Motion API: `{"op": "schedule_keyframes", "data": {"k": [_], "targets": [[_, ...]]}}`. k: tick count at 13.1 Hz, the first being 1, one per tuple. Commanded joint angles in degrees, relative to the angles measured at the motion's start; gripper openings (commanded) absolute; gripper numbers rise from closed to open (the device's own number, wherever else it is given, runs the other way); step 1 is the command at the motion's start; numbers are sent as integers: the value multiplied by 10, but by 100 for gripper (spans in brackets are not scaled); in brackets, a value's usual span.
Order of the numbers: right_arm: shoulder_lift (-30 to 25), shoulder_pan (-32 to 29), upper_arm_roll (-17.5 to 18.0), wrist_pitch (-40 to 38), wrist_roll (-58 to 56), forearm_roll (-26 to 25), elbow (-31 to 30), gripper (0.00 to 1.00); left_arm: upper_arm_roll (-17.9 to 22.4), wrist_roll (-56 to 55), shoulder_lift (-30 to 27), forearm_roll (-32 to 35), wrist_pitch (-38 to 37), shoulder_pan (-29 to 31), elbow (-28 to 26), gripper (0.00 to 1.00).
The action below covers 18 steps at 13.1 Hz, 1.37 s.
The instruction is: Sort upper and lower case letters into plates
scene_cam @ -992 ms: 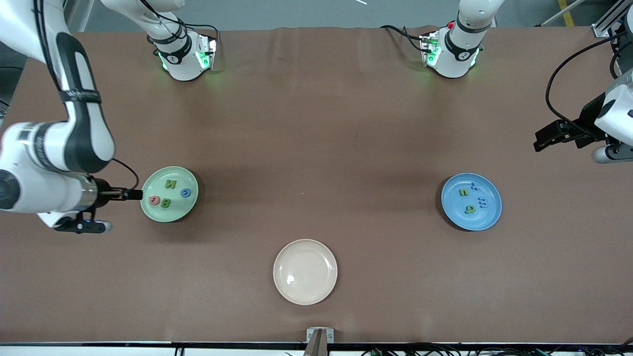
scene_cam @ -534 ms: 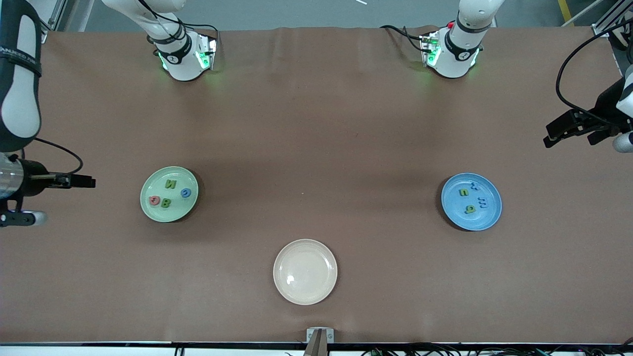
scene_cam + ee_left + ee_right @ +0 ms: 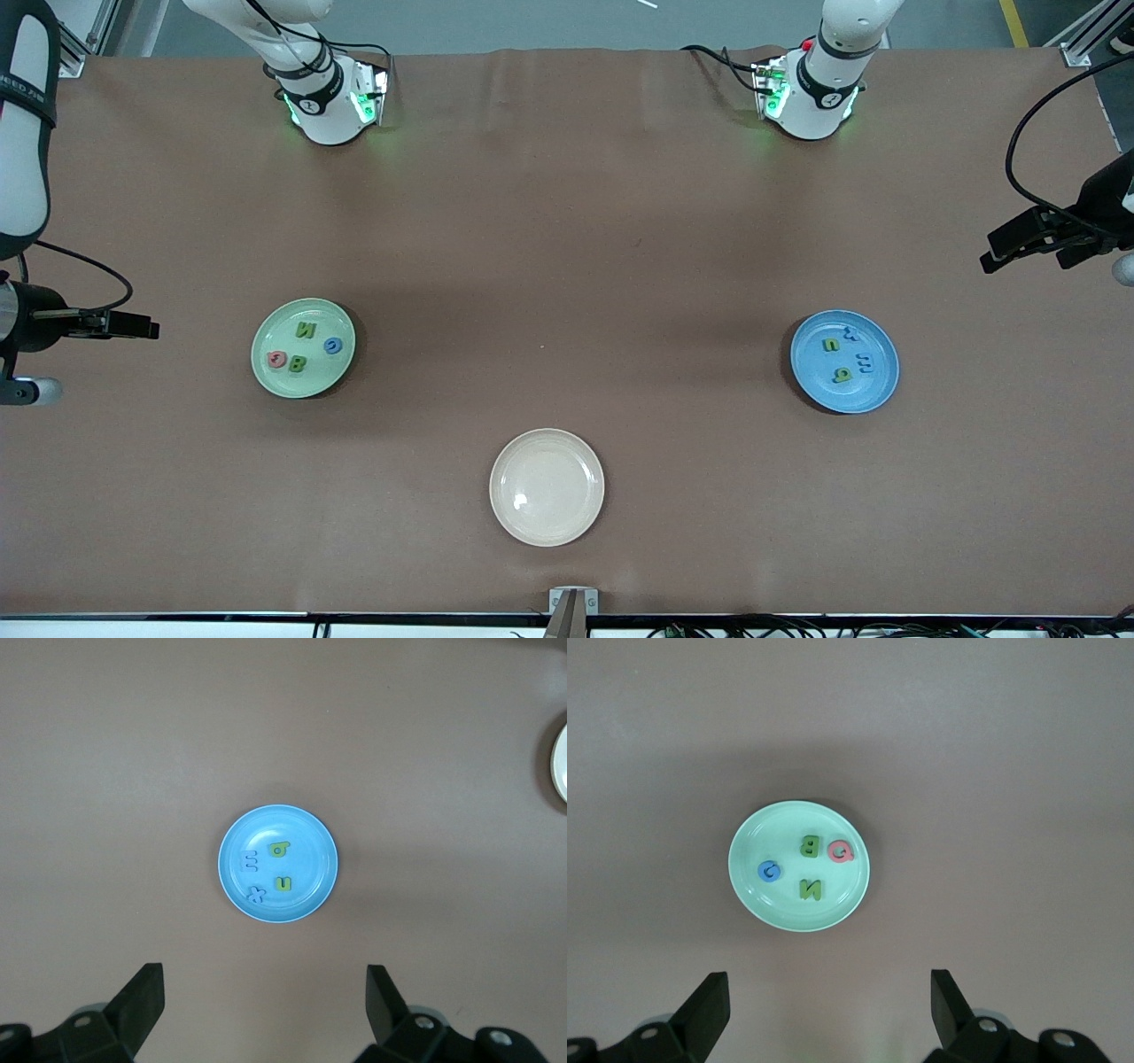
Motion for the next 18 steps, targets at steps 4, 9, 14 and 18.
{"op": "schedule_keyframes", "data": {"k": [4, 9, 14, 18], "targets": [[-62, -1, 4, -21, 7, 10, -35, 100, -1, 1, 3, -5, -11, 0, 13, 100], [-203, 12, 2, 67, 18, 10, -214, 100, 13, -2, 3, -6, -11, -17, 13, 100], [-249, 31, 0, 72, 23, 8, -259, 100, 335, -1, -3, -7, -11, -341, 23, 100], [-274, 43, -5, 77, 24, 1, -284, 100, 453, 1, -3, -10, -11, -458, 23, 100]]}}
